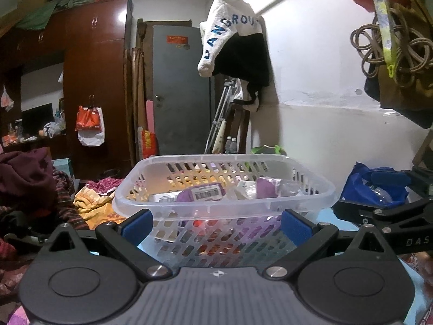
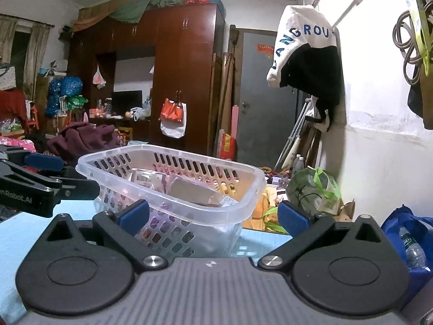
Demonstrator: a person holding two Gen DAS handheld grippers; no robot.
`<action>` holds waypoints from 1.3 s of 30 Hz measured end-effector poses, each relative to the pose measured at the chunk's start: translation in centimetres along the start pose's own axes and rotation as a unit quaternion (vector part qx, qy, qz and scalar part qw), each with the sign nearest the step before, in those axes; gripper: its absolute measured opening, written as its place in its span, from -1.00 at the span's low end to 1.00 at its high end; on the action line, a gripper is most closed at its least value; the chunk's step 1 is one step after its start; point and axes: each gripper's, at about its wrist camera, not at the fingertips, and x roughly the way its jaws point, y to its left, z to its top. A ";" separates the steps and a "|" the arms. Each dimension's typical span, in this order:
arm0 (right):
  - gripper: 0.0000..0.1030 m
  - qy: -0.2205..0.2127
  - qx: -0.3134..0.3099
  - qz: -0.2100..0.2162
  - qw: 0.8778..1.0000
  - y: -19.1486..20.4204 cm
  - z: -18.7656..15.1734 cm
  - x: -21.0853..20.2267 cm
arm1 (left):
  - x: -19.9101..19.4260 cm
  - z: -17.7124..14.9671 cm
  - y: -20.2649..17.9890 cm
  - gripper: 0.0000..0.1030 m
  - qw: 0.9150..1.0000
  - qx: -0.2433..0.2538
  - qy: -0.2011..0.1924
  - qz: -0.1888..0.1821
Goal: Organize objects
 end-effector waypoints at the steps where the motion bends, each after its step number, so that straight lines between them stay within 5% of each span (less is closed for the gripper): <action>1: 1.00 0.000 0.000 0.000 1.000 0.0 0.0 0.0 | 0.0 0.1 -0.2 0.97 1.000 0.002 -0.001 -0.002; 39: 1.00 0.006 0.012 0.011 1.000 -0.7 -0.9 -0.7 | -0.1 -0.4 -1.7 0.97 1.000 0.007 0.002 -0.007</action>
